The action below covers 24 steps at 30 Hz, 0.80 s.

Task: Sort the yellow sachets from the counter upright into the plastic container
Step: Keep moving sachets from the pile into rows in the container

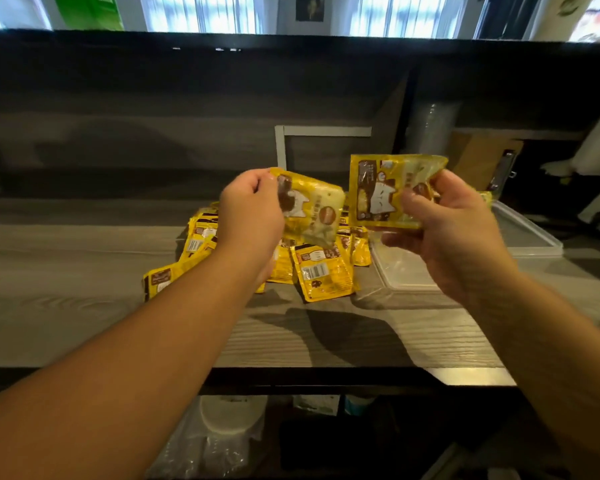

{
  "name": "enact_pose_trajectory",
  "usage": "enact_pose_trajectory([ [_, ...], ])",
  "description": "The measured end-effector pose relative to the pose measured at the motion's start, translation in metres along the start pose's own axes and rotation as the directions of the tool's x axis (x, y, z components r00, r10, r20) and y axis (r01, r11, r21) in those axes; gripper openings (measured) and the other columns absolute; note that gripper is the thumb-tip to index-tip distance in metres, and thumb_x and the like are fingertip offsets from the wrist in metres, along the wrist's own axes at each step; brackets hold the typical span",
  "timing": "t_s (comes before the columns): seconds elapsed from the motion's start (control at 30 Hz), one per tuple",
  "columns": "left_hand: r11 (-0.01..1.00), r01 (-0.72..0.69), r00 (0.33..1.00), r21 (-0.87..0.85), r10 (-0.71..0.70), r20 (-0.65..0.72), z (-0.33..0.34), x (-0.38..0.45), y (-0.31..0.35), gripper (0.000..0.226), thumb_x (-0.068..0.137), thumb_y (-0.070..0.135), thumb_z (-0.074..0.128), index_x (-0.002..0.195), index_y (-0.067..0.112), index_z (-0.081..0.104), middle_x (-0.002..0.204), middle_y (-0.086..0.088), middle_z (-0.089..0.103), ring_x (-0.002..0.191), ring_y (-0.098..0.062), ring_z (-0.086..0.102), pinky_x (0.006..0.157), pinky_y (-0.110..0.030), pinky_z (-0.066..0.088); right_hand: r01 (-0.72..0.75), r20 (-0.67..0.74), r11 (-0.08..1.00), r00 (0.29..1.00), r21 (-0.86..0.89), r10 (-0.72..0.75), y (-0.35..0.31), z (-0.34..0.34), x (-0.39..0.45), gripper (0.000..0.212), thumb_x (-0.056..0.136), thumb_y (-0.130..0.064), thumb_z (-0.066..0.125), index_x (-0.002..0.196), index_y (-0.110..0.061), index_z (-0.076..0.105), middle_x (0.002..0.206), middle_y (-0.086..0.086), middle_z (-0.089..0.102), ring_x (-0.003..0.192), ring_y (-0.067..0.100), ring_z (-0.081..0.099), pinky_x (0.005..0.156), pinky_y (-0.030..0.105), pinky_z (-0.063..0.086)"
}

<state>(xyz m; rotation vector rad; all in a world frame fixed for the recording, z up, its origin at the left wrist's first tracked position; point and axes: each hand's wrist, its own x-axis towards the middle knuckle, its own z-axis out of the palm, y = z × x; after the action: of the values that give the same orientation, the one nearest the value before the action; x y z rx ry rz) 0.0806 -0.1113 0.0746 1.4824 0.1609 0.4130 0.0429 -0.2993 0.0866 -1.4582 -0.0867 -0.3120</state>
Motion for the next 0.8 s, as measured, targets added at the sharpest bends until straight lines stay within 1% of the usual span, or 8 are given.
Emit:
enact_pose_trajectory([
  [0.1,0.979,0.179,0.984,-0.102,-0.176,0.043,0.031,-0.003,0.010,0.025,0.106,0.025,0.041,0.112,0.027,0.065,0.111,-0.002,0.068,0.103,-0.021,0.067,0.084,-0.045,0.059,0.061,-0.026,0.997,0.998,-0.037,-0.062,-0.009,-0.017,0.004,0.015,0.097,-0.013,0.054,0.105,-0.021,0.063,0.098,0.002,0.074,0.086,0.023,0.074,0.062,0.037,0.059],
  [0.2,0.925,0.330,0.943,-0.187,-0.313,0.116,0.057,-0.007,0.024,0.025,0.107,0.023,0.038,0.112,0.032,0.060,0.111,-0.003,0.064,0.097,-0.023,0.068,0.072,-0.040,0.061,0.080,-0.063,0.995,0.994,-0.058,-0.084,-0.014,-0.035,0.010,0.015,0.098,-0.014,0.052,0.105,-0.022,0.063,0.097,-0.001,0.074,0.086,0.020,0.074,0.059,0.032,0.058],
  [0.33,0.920,0.376,0.906,-0.110,-0.339,0.255,0.089,-0.014,0.031,0.019,0.102,0.036,0.052,0.115,0.025,0.060,0.104,-0.001,0.066,0.092,-0.019,0.065,0.083,-0.036,0.054,0.008,-0.088,0.998,0.996,-0.060,-0.013,-0.016,-0.055,0.020,0.014,0.098,-0.014,0.053,0.102,-0.024,0.062,0.092,-0.001,0.075,0.085,0.017,0.074,0.063,0.033,0.059],
  [0.43,0.938,0.344,0.874,-0.045,-0.303,0.381,0.109,-0.014,0.028,0.025,0.097,0.015,0.061,0.120,0.024,0.056,0.114,-0.007,0.067,0.100,-0.023,0.067,0.083,-0.037,0.055,-0.009,-0.123,0.993,0.992,-0.116,-0.005,-0.015,-0.070,0.029,0.013,0.098,-0.016,0.055,0.106,-0.023,0.062,0.096,0.001,0.074,0.086,0.016,0.074,0.068,0.034,0.059],
  [0.5,0.964,0.265,0.869,0.005,-0.241,0.431,0.116,-0.013,0.025,0.032,0.095,0.007,0.060,0.119,0.028,0.056,0.118,-0.008,0.064,0.104,-0.026,0.066,0.087,-0.044,0.057,-0.020,-0.152,0.992,0.988,-0.127,0.001,-0.015,-0.078,0.035,0.016,0.098,-0.017,0.055,0.111,-0.021,0.062,0.097,0.000,0.074,0.086,0.016,0.074,0.071,0.035,0.058],
  [0.6,0.980,-0.084,0.840,0.179,-0.027,0.542,0.124,-0.007,0.019,0.050,0.094,0.003,0.062,0.133,0.033,0.054,0.125,0.001,0.058,0.108,-0.018,0.061,0.087,-0.037,0.058,-0.025,-0.171,0.989,0.985,-0.146,0.000,-0.015,-0.087,0.044,0.016,0.097,-0.016,0.055,0.108,-0.023,0.064,0.095,-0.003,0.075,0.086,0.015,0.073,0.073,0.034,0.056],
  [0.7,0.891,-0.332,0.767,0.311,0.063,0.638,0.131,0.002,0.020,0.038,0.093,0.013,0.067,0.128,0.025,0.062,0.116,0.005,0.063,0.106,-0.013,0.060,0.084,-0.028,0.056,-0.008,-0.172,0.985,0.985,-0.172,-0.022,-0.020,-0.091,0.054,0.016,0.096,-0.014,0.057,0.103,-0.025,0.066,0.093,-0.005,0.075,0.084,0.013,0.073,0.073,0.034,0.057],
  [0.8,0.737,-0.543,0.723,0.403,0.165,0.671,0.142,0.012,0.025,0.038,0.089,0.019,0.072,0.126,0.024,0.062,0.112,0.010,0.060,0.104,-0.009,0.055,0.069,-0.014,0.046,0.004,-0.142,0.975,0.989,-0.223,-0.037,-0.025,-0.093,0.062,0.015,0.096,-0.015,0.057,0.099,-0.027,0.065,0.090,-0.006,0.074,0.080,0.010,0.073,0.073,0.033,0.060],
])
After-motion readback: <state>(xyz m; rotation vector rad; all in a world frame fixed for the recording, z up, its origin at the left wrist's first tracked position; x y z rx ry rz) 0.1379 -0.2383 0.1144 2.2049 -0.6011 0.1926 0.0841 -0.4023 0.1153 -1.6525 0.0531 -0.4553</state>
